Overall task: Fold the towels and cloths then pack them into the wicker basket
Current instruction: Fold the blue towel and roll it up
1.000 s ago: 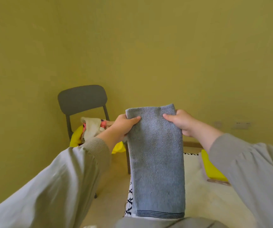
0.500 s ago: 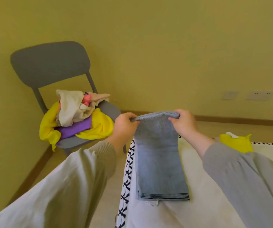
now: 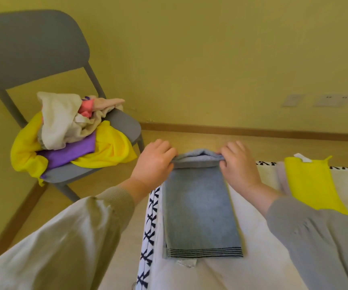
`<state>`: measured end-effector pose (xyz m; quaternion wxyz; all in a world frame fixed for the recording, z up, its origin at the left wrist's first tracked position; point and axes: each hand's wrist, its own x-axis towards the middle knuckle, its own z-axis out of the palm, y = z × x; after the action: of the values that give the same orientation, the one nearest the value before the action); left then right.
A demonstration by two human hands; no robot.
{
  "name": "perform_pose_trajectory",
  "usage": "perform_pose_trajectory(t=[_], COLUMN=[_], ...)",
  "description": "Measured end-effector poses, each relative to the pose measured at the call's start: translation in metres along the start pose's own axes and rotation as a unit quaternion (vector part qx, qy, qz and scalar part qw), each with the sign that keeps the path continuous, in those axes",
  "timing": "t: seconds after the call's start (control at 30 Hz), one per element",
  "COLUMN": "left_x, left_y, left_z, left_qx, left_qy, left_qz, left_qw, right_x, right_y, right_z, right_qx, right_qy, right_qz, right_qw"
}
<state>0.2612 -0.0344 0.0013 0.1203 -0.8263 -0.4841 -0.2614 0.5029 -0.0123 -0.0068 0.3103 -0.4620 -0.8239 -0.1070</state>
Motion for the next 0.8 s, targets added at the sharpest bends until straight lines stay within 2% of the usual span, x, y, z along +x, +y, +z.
perform_pose_trajectory(t=[0.1,0.23,0.33,0.4,0.43,0.5,0.57,0.6,0.63,0.7,0.8], left_x=[-0.023,-0.046,-0.05,-0.042,-0.035,-0.024,-0.017,-0.014,-0.01,-0.003,0.005], left_y=[0.003,0.017,0.02,0.021,0.021,0.023,0.028,0.03,0.032,0.037,0.039], left_z=[0.009,0.014,0.014,0.006,0.0,-0.011,-0.017,-0.019,-0.02,-0.026,-0.034], left_qx=[0.028,0.024,0.039,0.043,0.045,0.046,-0.049,-0.141,-0.248,-0.433,-0.589], left_qy=[-0.036,-0.072,-0.121,-0.137,-0.148,-0.207,-0.221,-0.202,-0.177,-0.128,-0.049], left_qz=[0.087,0.08,0.035,-0.004,-0.046,-0.191,-0.347,-0.415,-0.473,-0.56,-0.621], left_qw=[0.995,0.994,0.991,0.99,0.987,0.958,0.91,0.876,0.827,0.695,0.515], right_x=[-0.022,-0.048,-0.054,-0.049,-0.044,-0.03,-0.021,-0.018,-0.016,-0.009,0.003], right_y=[0.001,-0.006,-0.008,-0.009,-0.011,-0.013,-0.016,-0.017,-0.019,-0.024,-0.032], right_z=[0.005,0.009,0.005,-0.002,-0.006,-0.014,-0.018,-0.018,-0.019,-0.025,-0.037], right_qx=[-0.017,-0.031,-0.023,-0.011,0.0,0.014,0.075,0.14,0.217,0.38,0.526], right_qy=[-0.028,-0.07,-0.099,-0.124,-0.144,-0.183,-0.22,-0.218,-0.202,-0.174,-0.15], right_qz=[-0.044,-0.048,-0.031,0.013,0.058,0.176,0.289,0.337,0.382,0.458,0.538], right_qw=[0.998,0.996,0.994,0.992,0.988,0.967,0.929,0.905,0.875,0.785,0.641])
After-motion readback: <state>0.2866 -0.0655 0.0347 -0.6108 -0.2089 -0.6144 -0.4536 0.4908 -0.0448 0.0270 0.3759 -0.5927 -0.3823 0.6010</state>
